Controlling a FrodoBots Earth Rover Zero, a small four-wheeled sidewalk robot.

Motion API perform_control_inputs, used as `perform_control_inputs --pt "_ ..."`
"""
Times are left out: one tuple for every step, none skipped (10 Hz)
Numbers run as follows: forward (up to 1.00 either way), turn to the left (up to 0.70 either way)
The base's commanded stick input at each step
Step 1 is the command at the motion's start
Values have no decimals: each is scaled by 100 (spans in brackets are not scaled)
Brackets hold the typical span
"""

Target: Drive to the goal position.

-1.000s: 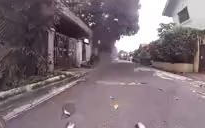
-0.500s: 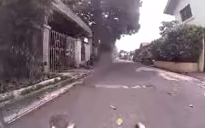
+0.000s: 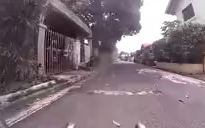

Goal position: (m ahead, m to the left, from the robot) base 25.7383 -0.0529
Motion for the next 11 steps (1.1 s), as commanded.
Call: perform_control_inputs --pt "70 -11" --pt "70 -14" --pt "70 -14" --pt "70 -14" --pt "70 -14" --pt "70 -14" --pt "70 -14" --pt "70 -9" --pt "70 -2" --pt "70 0" --pt "70 0"
